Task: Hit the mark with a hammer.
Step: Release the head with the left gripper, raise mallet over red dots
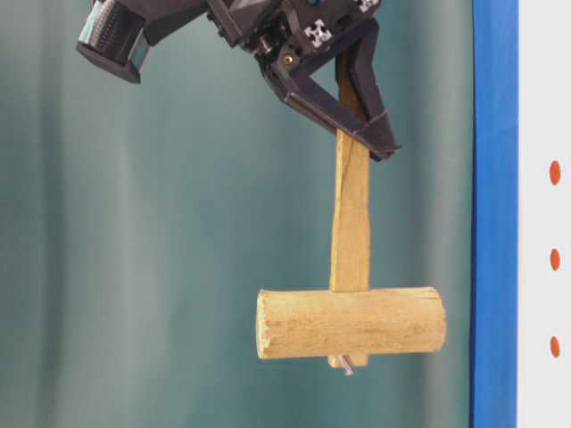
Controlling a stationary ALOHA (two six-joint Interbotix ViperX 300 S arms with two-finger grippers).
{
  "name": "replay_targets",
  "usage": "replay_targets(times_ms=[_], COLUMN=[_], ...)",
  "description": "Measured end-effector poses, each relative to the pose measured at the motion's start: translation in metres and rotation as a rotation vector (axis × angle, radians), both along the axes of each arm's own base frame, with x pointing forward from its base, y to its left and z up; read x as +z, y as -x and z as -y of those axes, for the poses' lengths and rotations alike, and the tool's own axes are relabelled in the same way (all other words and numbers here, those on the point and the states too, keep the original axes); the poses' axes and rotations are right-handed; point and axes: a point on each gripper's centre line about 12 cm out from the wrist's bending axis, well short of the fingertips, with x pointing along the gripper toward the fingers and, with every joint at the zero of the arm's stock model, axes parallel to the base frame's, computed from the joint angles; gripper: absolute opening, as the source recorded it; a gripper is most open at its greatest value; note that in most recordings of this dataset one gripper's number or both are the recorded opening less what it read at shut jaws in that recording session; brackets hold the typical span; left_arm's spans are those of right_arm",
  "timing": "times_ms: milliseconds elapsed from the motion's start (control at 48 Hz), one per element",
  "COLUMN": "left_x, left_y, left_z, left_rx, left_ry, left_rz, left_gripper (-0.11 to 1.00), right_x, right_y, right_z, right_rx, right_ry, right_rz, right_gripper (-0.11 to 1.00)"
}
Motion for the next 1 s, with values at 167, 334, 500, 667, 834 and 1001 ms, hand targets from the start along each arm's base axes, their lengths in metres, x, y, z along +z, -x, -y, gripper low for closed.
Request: replay_targets(times_ms=[167, 334, 500, 667, 834, 1001], left_x=[0.002, 0.003, 0.001, -0.003, -0.004, -0.004], left_y=[0.020, 0.034, 0.039, 0.039, 0.040, 0.040], left_z=[0.002, 0.004, 0.004, 0.004, 0.004, 0.004], left_rx=[0.001, 0.000, -0.001, -0.002, -0.002, -0.002], left_ry=[0.015, 0.017, 0.020, 0.021, 0.020, 0.021], left_rz=[-0.006, -0.011, -0.023, -0.033, -0.038, -0.035], left_gripper=[0.78, 0.78, 0.78, 0.78, 0.78, 0.78], right_x=[0.001, 0.000, 0.001, 0.003, -0.002, -0.035], right_y=[0.000, -0.005, -0.018, -0.027, -0.030, -0.036], right_z=[0.001, 0.002, 0.004, 0.009, 0.011, 0.010], right_rx=[-0.006, -0.015, -0.017, -0.027, -0.039, -0.066], right_ry=[-0.001, 0.000, 0.000, 0.002, -0.011, -0.067], right_rz=[0.003, 0.001, 0.004, 0.012, -0.001, -0.081], right_gripper=[0.02, 0.02, 0.02, 0.02, 0.02, 0.02])
